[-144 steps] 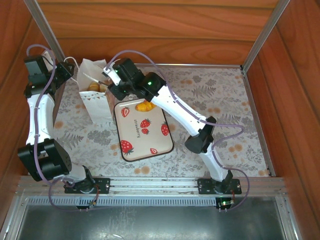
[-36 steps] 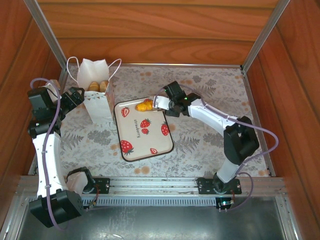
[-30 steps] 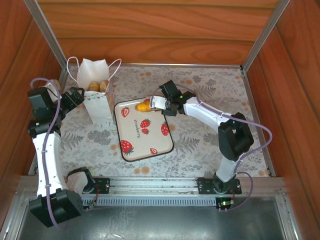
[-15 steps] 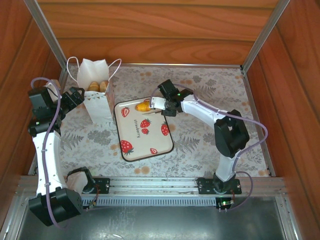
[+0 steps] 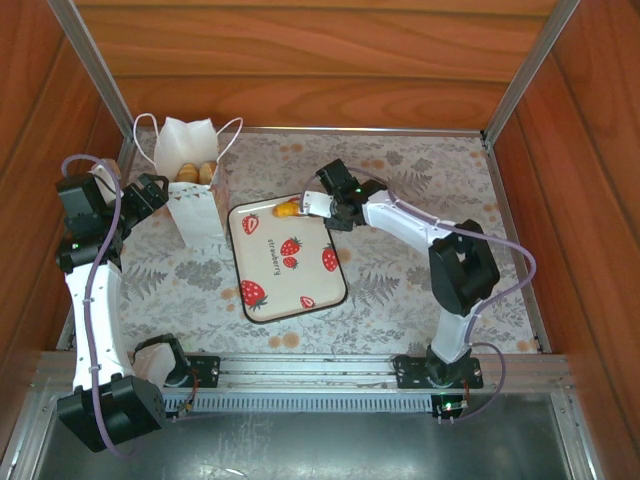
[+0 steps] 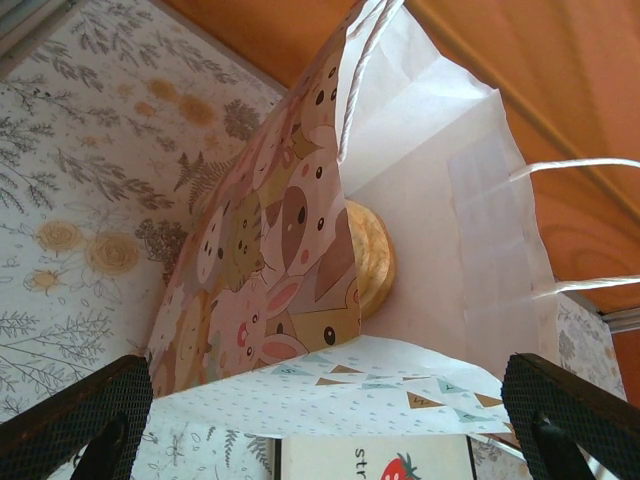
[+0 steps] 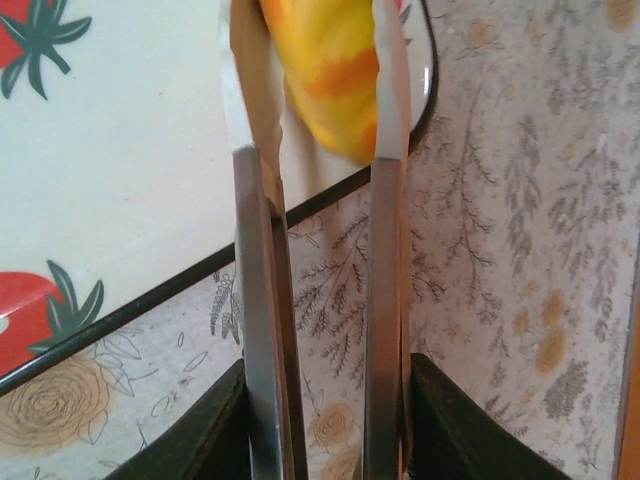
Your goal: Place the fake bread into the paper bag
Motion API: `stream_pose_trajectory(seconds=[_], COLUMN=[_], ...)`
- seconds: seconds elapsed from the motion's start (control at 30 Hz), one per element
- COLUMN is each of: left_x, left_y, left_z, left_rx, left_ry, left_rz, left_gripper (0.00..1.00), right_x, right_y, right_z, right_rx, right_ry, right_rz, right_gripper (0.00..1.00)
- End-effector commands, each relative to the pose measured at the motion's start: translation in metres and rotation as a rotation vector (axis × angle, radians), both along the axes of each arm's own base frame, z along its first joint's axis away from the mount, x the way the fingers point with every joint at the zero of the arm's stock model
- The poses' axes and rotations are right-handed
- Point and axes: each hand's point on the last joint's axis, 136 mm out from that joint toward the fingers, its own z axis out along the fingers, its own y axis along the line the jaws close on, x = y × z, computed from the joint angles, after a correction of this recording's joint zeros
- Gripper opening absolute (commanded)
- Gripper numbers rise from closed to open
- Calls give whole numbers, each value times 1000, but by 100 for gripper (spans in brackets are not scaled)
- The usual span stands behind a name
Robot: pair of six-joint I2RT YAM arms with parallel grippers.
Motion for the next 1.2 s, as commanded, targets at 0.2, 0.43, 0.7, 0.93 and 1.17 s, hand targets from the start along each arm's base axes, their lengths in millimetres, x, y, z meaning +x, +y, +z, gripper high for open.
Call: stream_pose_trajectory(seconds=[0.2, 0.43, 0.7, 0.93, 1.17], left_x=[5, 13, 31, 40, 46], left_y=[12, 23, 28, 19, 11], left_z=[21, 49, 43, 25, 7], left_rx=[41, 73, 20, -7, -7], left_ry=[-51, -95, -55, -7, 40], left_rz=[50, 94, 108, 57, 45], left_gripper=[95, 96, 95, 95, 92], right_x=[-27, -58, -93, -112, -115], right_y=[5, -9, -35, -52, -64], right_z=[70, 85, 105, 109, 102], right_rx=[175, 155, 211, 252, 222], right_ry=[-153, -222, -256, -271, -281], right_rz=[-11, -20, -76, -98, -125], right_gripper=[32, 32, 32, 32, 31])
